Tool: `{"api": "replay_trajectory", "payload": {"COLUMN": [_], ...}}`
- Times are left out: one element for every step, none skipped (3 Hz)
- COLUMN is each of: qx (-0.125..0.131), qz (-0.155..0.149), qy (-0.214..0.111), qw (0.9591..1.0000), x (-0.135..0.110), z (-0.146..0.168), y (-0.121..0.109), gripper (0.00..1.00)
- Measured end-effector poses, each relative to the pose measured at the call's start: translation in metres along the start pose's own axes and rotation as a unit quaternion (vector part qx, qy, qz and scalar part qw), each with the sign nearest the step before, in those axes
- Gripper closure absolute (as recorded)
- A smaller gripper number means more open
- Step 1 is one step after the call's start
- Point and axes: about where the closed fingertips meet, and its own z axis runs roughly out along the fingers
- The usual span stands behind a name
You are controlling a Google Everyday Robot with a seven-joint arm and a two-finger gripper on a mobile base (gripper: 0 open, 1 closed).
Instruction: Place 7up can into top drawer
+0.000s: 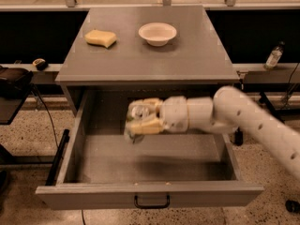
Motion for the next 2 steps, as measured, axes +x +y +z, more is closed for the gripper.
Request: {"api": "replay_trajectory", "payload": {"qx": [0.007, 0.014], "qz": [0.005, 0.006], "qy": [-0.018, -0.021], "qw": [0.9998, 0.9997], "x": [0.0612, 0.0699], "z": [0.0391, 0.0415], "y": [0.0054, 0.0018], "gripper": [0.82, 0.59]}}
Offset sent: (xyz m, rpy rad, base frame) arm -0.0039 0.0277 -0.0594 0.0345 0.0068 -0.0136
